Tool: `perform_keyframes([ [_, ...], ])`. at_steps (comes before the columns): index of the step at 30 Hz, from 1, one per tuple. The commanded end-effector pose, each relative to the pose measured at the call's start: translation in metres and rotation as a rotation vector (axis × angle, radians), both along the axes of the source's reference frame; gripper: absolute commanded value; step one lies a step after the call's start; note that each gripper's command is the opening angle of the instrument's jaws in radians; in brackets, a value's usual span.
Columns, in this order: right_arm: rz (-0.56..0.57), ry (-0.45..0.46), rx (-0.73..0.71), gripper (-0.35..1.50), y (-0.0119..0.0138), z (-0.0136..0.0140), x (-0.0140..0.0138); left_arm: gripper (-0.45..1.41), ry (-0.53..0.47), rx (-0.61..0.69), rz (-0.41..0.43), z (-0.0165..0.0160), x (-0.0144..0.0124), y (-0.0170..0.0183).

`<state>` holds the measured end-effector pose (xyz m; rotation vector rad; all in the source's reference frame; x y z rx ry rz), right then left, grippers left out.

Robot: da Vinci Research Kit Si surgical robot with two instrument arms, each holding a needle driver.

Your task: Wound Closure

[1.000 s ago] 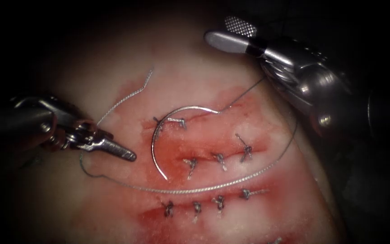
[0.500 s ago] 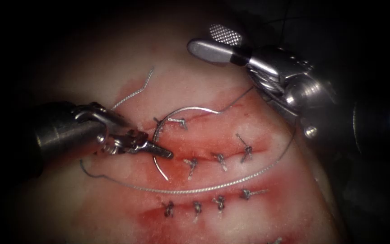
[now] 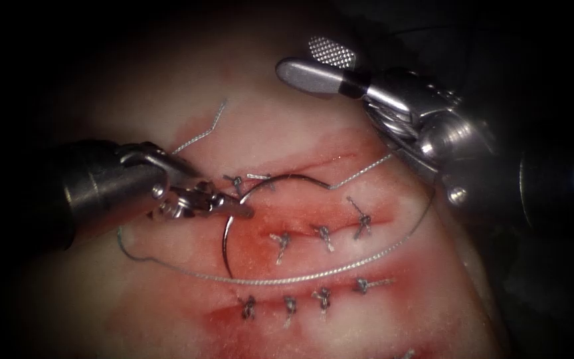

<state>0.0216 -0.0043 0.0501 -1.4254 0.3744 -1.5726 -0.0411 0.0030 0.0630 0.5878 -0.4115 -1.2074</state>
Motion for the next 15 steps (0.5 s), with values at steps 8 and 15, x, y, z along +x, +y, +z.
perform_keyframes([
  [8,-0.001,0.003,-0.009,1.43,0.0003,0.0001,0.0010,-0.45,-0.005,-0.015,-0.012,-0.0011,0.0006,0.0026],
  [15,-0.003,0.008,-0.001,1.25,0.0001,-0.0012,0.0009,-0.45,-0.047,0.163,-0.260,-0.0016,0.0027,0.0047],
])
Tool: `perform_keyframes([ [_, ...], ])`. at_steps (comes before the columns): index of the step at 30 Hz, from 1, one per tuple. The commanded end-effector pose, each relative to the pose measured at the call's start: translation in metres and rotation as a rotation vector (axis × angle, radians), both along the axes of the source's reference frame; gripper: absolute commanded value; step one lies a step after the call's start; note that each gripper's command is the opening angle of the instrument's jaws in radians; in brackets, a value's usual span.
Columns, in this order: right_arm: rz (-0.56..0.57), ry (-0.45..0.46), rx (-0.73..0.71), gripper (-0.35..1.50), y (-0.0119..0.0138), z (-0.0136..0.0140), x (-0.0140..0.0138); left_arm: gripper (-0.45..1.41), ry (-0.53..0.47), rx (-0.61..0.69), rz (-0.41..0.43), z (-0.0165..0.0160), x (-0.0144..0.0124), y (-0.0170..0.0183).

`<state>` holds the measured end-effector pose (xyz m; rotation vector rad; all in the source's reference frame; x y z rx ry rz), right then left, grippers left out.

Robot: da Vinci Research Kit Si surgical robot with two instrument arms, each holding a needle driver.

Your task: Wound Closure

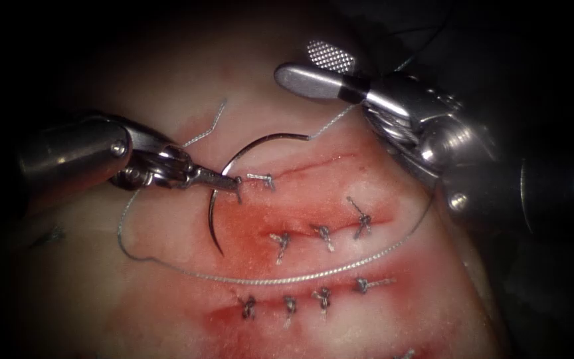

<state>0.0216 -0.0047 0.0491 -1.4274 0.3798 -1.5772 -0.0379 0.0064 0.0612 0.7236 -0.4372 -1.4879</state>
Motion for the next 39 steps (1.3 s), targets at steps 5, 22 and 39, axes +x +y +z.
perform_keyframes([
  [5,-0.046,0.046,-0.009,1.09,0.0005,-0.0025,0.0018,-0.45,0.000,0.114,-0.131,0.0023,0.0011,0.0016],
  [22,-0.172,0.037,0.057,1.18,-0.0023,0.0036,0.0019,-0.45,-0.576,0.428,-0.368,0.0034,0.0009,0.0018],
  [39,-0.050,-0.038,0.031,1.06,-0.0010,0.0094,0.0009,-0.45,-0.651,0.502,-0.453,0.0020,-0.0017,0.0004],
])
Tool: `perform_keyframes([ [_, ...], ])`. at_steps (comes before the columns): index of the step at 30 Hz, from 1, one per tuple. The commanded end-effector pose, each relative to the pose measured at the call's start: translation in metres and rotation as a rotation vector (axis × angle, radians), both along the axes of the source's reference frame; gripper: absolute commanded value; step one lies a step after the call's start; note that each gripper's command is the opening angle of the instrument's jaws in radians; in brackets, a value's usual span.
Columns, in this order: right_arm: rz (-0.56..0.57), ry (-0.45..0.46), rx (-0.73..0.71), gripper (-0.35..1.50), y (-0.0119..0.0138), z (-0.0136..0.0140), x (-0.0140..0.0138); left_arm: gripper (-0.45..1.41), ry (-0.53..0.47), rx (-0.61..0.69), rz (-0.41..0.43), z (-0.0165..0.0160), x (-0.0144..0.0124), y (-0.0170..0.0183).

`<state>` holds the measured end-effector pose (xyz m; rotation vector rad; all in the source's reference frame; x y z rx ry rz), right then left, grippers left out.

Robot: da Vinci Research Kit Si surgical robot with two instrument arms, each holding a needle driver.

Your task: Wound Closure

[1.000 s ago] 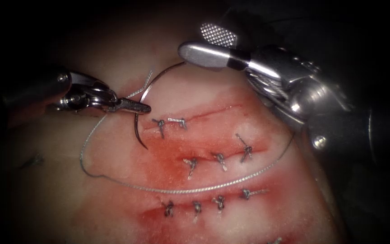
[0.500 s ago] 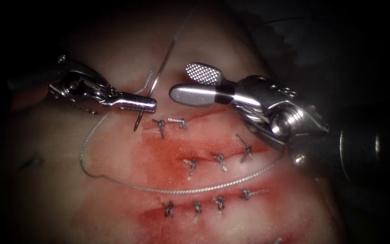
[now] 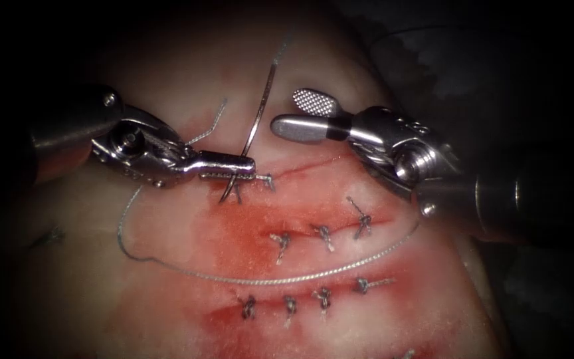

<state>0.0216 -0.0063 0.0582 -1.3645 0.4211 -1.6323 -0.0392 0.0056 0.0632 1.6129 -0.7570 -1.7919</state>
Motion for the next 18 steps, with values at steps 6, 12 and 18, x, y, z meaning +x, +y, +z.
perform_keyframes([
  [6,0.032,0.025,0.003,1.03,0.0009,0.0006,0.0017,-0.45,0.003,-0.008,-0.011,0.0001,-0.0008,0.0012],
  [12,0.065,0.053,0.001,1.03,0.0013,0.0008,0.0023,-0.45,0.007,-0.010,-0.019,0.0002,-0.0012,0.0010],
  [18,0.083,0.061,-0.006,0.96,0.0017,0.0012,0.0027,-0.45,0.005,-0.004,-0.026,0.0000,-0.0016,0.0007],
])
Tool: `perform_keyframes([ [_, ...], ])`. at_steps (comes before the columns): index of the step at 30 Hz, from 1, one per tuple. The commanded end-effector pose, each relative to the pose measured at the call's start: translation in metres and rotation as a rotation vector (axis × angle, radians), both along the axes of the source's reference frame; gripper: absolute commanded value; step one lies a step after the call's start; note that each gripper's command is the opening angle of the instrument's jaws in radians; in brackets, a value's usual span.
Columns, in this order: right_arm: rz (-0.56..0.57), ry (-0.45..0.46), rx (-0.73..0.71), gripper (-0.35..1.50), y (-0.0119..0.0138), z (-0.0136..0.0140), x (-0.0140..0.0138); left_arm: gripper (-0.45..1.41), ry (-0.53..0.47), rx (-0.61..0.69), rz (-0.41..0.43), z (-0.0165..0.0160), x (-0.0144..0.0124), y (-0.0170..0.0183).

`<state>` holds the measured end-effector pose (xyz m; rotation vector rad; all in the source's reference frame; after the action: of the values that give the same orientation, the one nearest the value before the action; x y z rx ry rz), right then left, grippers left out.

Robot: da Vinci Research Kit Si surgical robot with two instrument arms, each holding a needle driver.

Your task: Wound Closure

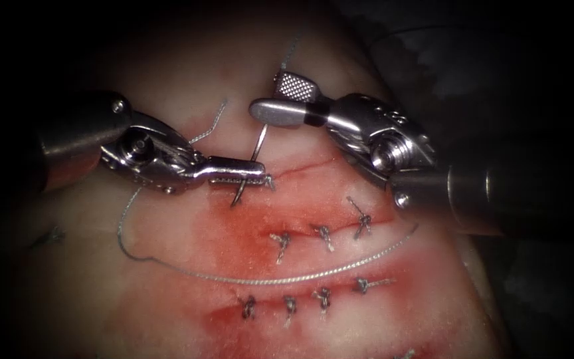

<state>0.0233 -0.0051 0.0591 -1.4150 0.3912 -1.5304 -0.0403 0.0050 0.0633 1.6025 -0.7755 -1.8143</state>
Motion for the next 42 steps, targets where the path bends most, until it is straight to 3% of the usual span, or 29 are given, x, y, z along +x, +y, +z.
perform_keyframes([
  [1,0.002,0.003,-0.004,0.96,0.0005,0.0004,0.0010,-0.45,-0.006,-0.005,-0.004,0.0000,-0.0005,0.0012],
  [5,0.002,0.003,-0.007,0.89,0.0006,0.0008,0.0011,-0.45,-0.006,0.002,-0.005,-0.0001,-0.0006,0.0012],
  [13,0.008,0.020,0.031,0.42,0.0008,0.0008,0.0010,-0.45,-0.011,0.008,-0.007,-0.0001,-0.0005,0.0012],
  [27,0.029,0.053,0.024,0.61,0.0012,0.0010,0.0008,-0.45,-0.016,0.031,-0.021,0.0000,-0.0004,0.0013],
  [42,0.049,0.084,0.051,0.22,0.0017,0.0009,0.0005,-0.45,-0.018,0.053,-0.024,0.0001,-0.0004,0.0011],
])
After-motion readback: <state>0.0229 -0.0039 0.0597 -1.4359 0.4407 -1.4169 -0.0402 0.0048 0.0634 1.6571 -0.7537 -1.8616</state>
